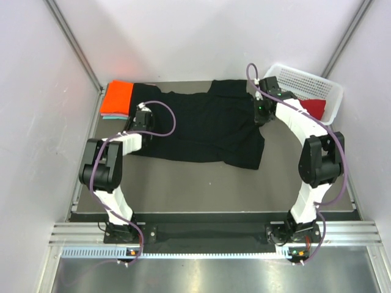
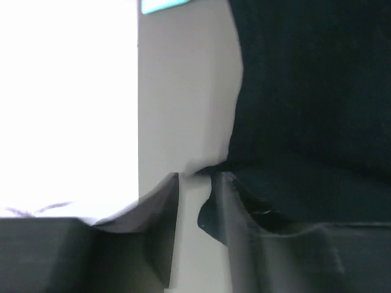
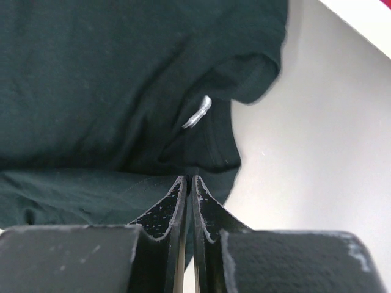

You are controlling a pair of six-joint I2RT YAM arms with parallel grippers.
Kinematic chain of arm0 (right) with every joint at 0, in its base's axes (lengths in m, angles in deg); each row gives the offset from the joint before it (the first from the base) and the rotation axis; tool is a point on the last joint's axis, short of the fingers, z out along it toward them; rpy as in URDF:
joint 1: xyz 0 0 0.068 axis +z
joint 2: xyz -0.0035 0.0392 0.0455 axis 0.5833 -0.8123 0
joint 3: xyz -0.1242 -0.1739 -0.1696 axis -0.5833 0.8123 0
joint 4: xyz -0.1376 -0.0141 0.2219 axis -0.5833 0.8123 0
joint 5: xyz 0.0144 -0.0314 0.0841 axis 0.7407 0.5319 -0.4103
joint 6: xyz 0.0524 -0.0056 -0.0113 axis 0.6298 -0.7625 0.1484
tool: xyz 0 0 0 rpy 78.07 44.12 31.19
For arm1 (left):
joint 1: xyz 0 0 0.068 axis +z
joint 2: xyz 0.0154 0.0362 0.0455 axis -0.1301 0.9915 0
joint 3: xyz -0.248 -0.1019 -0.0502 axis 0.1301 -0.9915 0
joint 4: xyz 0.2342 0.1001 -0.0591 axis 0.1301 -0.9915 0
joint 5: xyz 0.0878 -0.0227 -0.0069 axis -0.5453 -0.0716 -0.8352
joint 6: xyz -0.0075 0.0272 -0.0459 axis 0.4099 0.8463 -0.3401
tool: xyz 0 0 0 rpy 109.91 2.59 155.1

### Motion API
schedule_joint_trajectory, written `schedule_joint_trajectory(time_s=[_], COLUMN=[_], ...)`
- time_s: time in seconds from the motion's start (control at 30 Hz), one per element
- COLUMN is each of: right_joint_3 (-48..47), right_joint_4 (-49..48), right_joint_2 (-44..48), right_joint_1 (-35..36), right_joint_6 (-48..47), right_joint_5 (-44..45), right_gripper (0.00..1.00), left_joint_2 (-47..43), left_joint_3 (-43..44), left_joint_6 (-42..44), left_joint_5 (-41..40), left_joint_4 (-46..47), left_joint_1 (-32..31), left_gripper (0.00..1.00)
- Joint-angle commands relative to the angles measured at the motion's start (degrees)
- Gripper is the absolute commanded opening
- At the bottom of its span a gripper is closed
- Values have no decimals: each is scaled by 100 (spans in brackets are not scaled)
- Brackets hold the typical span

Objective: Fold and stack the t-shirts
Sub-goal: Fold the tshirt

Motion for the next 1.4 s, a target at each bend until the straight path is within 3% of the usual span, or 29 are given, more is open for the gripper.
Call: schedule_joint_trajectory(time_s=[0.0, 0.23, 0.33, 0.43, 0.6, 1.03, 1.1, 1.17, 1.2, 1.37], right_joint_3=[-430, -765, -852, -1019, -1151, -1712, -1968, -2083, -2083, -522], right_joint_4=[-272, -148, -157, -157, -219, -422, -54, 385, 501, 678], right_joint_2=[-96, -342, -413, -588, -791, -1150, -1326, -1196, -1073, 297], right_joint_1=[228, 378, 395, 386, 404, 606, 615, 632, 632, 562], right_joint_6=[-317, -423, -537, -642, -983, -1294, -1092, -323, -318, 1447], right_joint_5=[0, 395, 615, 694, 940, 879, 1150, 1335, 1319, 312], right_gripper=[4, 3, 4, 4, 4, 7, 13, 32, 35, 46], left_joint_2=[143, 56, 152, 21, -295, -1087, -1131, -1183, -1218, -1613], left_joint_3=[198, 487, 1145, 1419, 1638, 928, 813, 752, 708, 15], left_joint_6=[91, 31, -653, -1471, -2658, -4373, -4513, -4759, -4838, -5269], left_joint_5=[-537, -704, -590, -503, -424, 2115, 2370, 2424, 2459, 2548], left_joint_4=[526, 369, -637, -1073, -1687, -2128, -2111, -2163, -2163, -1575], left_joint_1=[-52, -43, 10, 1, 54, 1187, 1258, 1284, 1293, 1293], left_gripper=[43, 48, 47, 47, 57, 56, 56, 56, 56, 57])
